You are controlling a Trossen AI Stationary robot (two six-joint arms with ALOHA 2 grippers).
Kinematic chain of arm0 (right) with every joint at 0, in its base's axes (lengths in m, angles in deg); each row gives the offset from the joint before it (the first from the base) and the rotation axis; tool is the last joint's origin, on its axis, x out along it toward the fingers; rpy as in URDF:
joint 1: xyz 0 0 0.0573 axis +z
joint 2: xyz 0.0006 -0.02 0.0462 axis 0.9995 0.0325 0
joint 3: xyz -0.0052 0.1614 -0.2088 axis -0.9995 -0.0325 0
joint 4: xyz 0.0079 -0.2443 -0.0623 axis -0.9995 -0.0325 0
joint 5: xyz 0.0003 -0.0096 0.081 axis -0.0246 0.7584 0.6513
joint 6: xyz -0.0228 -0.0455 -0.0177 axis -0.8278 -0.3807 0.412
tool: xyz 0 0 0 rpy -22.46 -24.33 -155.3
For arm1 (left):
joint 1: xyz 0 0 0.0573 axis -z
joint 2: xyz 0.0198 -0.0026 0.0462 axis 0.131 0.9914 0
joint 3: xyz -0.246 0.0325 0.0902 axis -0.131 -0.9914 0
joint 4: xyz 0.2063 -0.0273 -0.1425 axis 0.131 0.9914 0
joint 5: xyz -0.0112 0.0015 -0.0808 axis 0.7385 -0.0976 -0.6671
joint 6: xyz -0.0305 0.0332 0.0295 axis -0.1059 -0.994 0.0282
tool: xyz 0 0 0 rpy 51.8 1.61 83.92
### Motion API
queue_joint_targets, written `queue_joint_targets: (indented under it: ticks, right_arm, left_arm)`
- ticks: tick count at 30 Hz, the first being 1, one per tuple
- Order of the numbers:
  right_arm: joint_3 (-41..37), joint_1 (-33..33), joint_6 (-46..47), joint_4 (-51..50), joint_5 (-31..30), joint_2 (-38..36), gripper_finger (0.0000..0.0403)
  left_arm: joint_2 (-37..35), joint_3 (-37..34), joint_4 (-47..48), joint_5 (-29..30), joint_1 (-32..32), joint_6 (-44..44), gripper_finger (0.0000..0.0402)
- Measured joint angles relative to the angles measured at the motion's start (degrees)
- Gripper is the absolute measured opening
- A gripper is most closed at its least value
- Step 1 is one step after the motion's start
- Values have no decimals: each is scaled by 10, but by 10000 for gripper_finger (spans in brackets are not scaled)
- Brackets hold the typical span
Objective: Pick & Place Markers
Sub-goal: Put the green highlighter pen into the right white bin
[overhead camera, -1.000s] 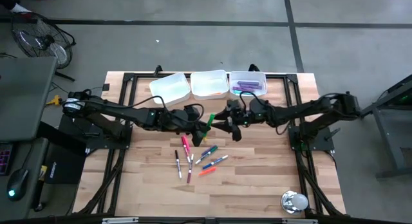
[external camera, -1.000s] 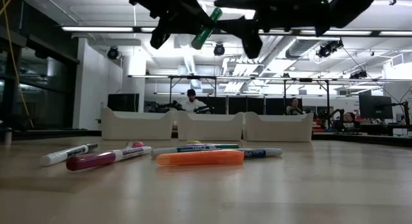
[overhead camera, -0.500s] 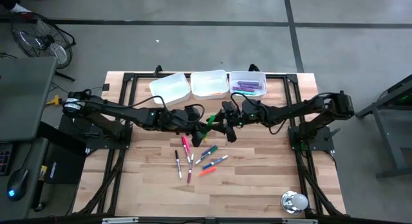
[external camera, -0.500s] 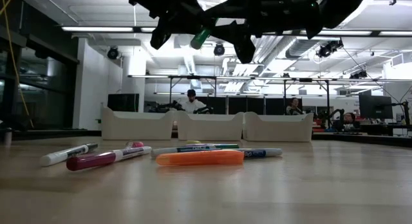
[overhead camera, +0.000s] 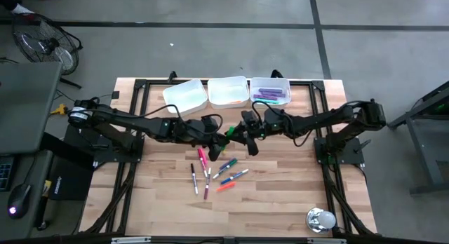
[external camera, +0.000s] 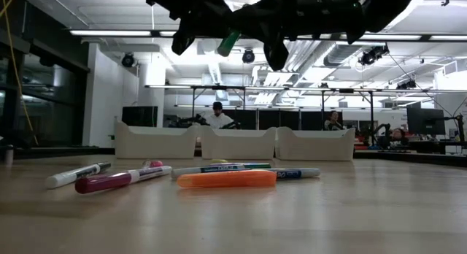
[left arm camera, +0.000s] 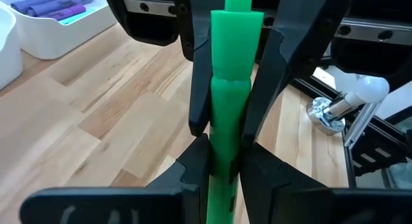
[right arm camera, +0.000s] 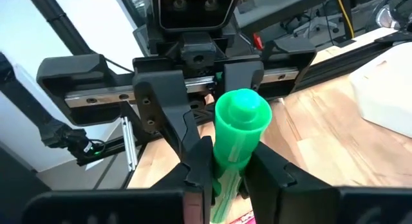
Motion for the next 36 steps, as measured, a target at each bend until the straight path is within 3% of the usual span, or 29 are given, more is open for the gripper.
queue_joint_targets:
  ticks: [6,17,23,33,36]
  right_arm:
    - [0,0,-6,-1,8,0,58]
    - [-1,0,-13,-17,8,0,58]
    - [-1,-4,-14,-46,1,0,58]
    - [0,-48,-25,-136,8,-5,58]
    - [21,-68,-58,-220,8,-10,58]
  left_arm:
    - [0,0,-1,0,0,-9,63]
    - [0,0,0,-5,0,-26,192]
    - [-4,0,16,-4,0,-39,220]
    - [-40,54,232,53,0,-39,222]
    - [-49,66,293,60,0,-36,223]
